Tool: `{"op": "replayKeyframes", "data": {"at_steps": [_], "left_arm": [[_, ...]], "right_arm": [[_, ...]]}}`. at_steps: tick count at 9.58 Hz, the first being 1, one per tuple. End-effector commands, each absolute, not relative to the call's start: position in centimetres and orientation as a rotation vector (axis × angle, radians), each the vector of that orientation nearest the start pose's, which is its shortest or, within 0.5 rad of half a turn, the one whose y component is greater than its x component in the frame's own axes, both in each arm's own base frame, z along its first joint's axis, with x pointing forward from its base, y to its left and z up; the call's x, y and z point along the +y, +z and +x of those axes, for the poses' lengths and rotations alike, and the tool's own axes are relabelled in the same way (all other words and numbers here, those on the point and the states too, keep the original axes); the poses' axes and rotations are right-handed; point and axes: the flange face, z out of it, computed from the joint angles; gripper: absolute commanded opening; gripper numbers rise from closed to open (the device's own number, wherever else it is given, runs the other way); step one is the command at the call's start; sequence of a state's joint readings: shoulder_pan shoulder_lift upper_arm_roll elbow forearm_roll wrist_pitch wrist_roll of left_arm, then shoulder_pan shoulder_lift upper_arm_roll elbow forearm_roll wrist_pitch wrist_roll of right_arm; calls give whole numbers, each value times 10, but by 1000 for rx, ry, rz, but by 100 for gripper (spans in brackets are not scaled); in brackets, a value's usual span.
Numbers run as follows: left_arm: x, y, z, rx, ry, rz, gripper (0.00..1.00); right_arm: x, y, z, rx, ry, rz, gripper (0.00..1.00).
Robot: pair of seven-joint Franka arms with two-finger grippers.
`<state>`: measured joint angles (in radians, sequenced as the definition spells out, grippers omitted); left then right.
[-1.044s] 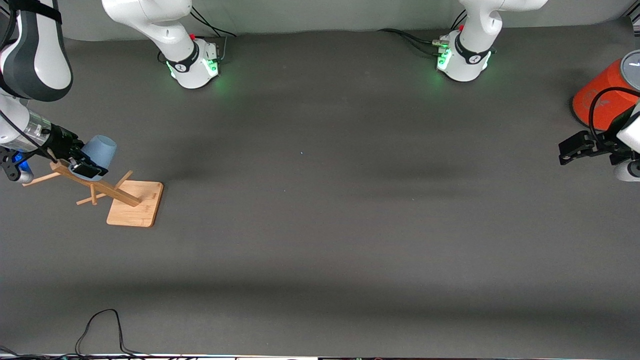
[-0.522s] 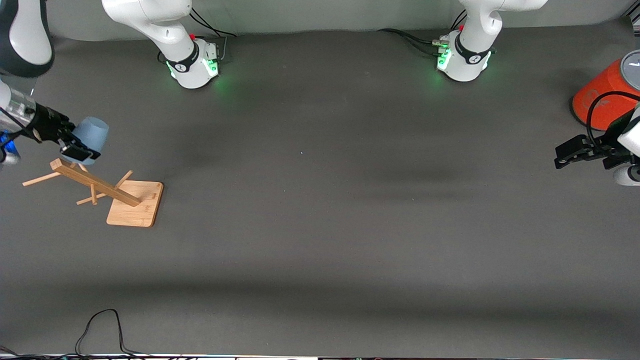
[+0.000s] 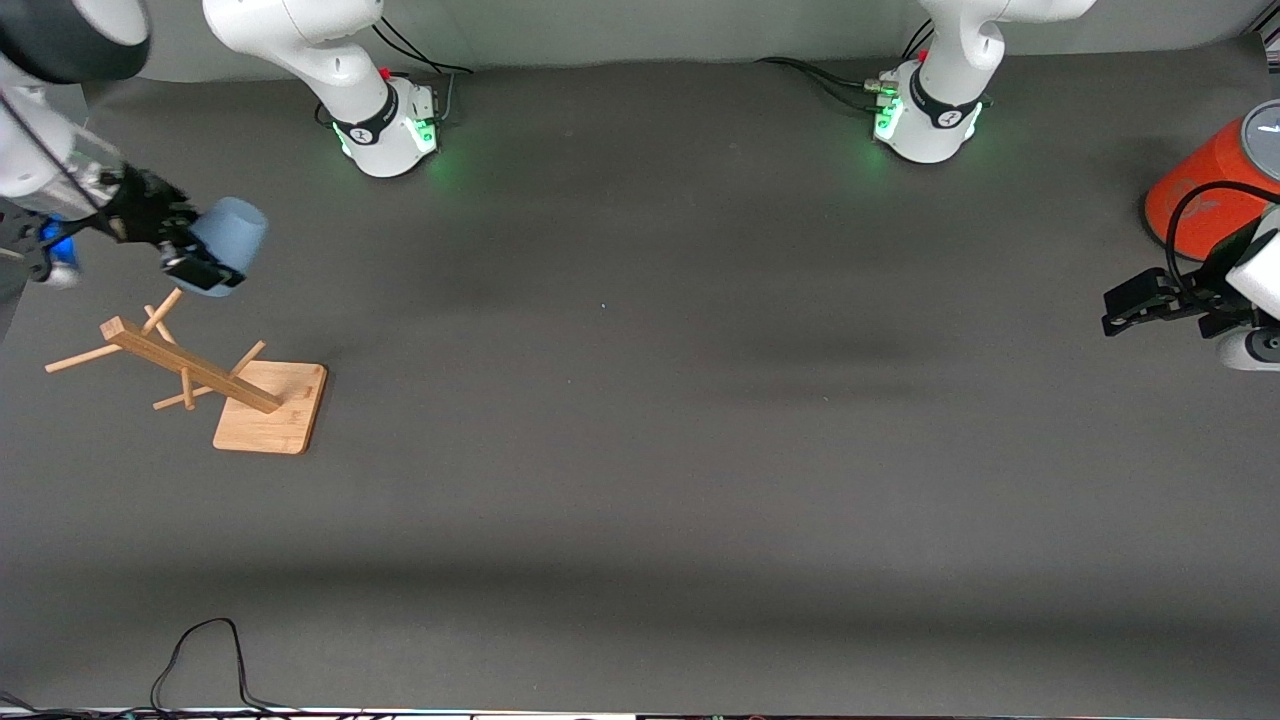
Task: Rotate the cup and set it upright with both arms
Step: 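Carry the blue cup with the right gripper toward the table middle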
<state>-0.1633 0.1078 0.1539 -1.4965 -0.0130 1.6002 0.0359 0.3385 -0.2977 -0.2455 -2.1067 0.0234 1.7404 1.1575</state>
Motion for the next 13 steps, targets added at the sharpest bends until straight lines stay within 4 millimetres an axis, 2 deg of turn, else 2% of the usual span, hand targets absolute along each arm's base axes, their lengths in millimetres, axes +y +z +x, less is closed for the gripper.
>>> {"op": "replayKeyframes", "data": {"at_steps": [1,3,4,6,8,9,10,13], "left_arm": [[-22,606,584,109,22,-3143,100],[-29,607,584,135,15,-3139,100],[-33,603,586,143,20,-3133,100],[-31,597,586,133,46,-3126,100],[-31,598,586,114,48,-3127,100],[-31,600,583,113,60,-3126,100],[-32,598,581,118,82,-3127,100],[-33,594,584,116,75,-3141,100]], "right_arm": [[100,537,448,1673,198,-2624,63],[186,524,454,1799,168,-2564,62],[232,510,459,1880,140,-2526,62],[315,475,464,2021,76,-2455,62],[379,435,457,2125,18,-2410,62],[398,417,459,2170,-6,-2381,62],[416,401,451,2191,-26,-2369,62],[451,344,438,2273,-84,-2332,62]]}}
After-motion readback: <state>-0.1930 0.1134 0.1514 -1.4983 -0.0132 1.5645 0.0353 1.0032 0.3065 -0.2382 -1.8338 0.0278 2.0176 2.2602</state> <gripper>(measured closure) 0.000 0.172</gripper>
